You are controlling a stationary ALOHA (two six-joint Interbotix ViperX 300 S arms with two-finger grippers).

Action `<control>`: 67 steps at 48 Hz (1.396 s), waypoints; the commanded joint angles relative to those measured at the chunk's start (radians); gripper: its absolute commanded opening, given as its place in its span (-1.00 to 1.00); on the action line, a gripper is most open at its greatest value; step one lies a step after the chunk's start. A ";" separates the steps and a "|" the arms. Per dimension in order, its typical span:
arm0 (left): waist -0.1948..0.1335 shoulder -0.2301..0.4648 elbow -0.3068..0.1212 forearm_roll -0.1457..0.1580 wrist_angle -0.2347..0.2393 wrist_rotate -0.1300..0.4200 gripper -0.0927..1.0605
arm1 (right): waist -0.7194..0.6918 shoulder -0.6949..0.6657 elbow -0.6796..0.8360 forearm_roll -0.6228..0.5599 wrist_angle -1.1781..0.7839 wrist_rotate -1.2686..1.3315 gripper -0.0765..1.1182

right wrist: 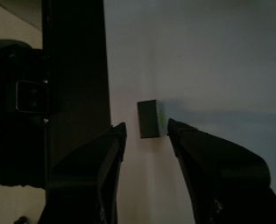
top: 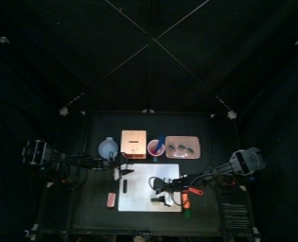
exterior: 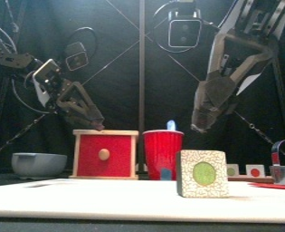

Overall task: Place sushi on board then cut the sushi with the knife then place the pieces on the plate
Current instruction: Place the 4 sushi pieces on the plate

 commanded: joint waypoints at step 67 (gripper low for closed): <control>-0.002 -0.003 -0.015 0.000 -0.003 0.003 0.57 | -0.842 -0.442 0.218 -0.344 0.344 -0.002 0.21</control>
